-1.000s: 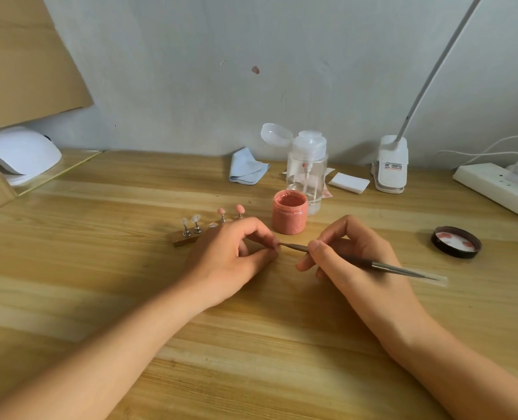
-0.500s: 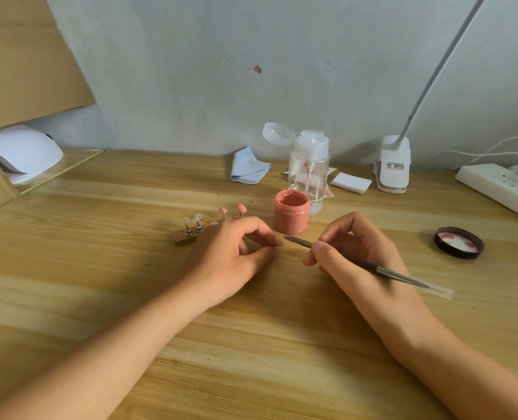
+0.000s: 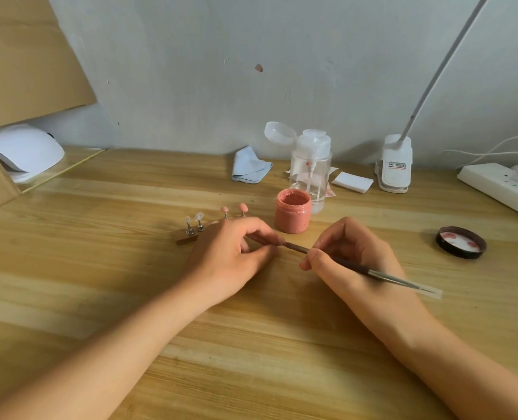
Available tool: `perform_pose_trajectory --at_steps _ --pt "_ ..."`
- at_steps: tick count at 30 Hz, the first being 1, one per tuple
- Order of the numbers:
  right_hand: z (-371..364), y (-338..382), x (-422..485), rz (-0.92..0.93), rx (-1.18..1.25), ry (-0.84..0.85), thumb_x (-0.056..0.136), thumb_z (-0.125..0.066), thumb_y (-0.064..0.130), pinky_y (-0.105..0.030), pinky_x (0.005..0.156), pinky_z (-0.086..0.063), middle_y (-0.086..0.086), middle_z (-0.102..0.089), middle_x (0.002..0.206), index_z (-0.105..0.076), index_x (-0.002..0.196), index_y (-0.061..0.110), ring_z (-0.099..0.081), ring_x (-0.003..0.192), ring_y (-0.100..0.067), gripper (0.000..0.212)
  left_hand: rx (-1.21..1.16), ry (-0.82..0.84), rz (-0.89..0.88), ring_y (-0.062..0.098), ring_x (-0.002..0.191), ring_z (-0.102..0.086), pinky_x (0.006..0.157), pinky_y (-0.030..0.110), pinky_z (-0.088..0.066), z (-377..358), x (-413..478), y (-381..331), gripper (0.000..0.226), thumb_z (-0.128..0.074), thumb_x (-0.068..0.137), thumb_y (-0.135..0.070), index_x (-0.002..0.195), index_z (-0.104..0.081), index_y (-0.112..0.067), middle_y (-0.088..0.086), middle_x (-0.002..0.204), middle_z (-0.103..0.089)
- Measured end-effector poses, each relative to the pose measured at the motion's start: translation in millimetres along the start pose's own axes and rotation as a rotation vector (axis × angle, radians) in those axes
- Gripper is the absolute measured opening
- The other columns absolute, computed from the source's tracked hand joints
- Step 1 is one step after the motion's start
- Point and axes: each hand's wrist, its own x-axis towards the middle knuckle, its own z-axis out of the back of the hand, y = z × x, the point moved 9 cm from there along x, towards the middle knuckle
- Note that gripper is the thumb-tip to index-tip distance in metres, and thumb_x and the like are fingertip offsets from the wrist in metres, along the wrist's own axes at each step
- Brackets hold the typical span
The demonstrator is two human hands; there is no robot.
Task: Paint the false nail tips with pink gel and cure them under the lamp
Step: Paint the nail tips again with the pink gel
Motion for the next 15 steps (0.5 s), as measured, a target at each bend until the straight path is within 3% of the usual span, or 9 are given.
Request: perform_pose_trajectory --at_steps 10,13,15 --pt "5.9 2.0 -0.9 0.045 -0.011 -0.060 0.084 -0.065 0.005 -0.021 0.055 -0.040 -0.014 -0.066 0.071 -0.057 0.081 0.009 -0.057 0.066 -0.032 0.010 -0.019 0.018 -0.017 -0.001 0.038 -0.042 0.043 0.010 -0.029 -1.2 -0.6 -3.1 0.021 -0.075 0.085 -0.017 0.081 -0.071 -0.037 -0.032 0.042 -0.048" --pt "16.8 11.3 -5.1 0.125 0.049 -0.152 0.090 -0.063 0.004 -0.017 0.053 -0.034 -0.015 -0.051 0.065 -0.053 0.087 0.010 -0.041 0.056 -0.016 0.012 -0.028 0.021 -0.019 -0.002 0.040 -0.044 0.045 0.008 -0.031 -2.2 0.3 -2.0 0.020 -0.075 0.085 -0.015 0.081 -0.071 -0.034 -0.034 0.050 -0.053" --pt "19.2 19.4 -6.3 0.174 0.033 -0.167 0.090 -0.065 0.005 -0.017 0.057 -0.039 -0.006 -0.055 0.068 -0.055 0.088 0.012 -0.049 0.061 -0.010 0.013 -0.053 0.022 -0.009 -0.001 0.043 -0.045 0.047 0.010 -0.031 -3.2 0.3 0.9 0.021 -0.075 0.085 -0.016 0.080 -0.070 -0.036 -0.033 0.063 -0.061"
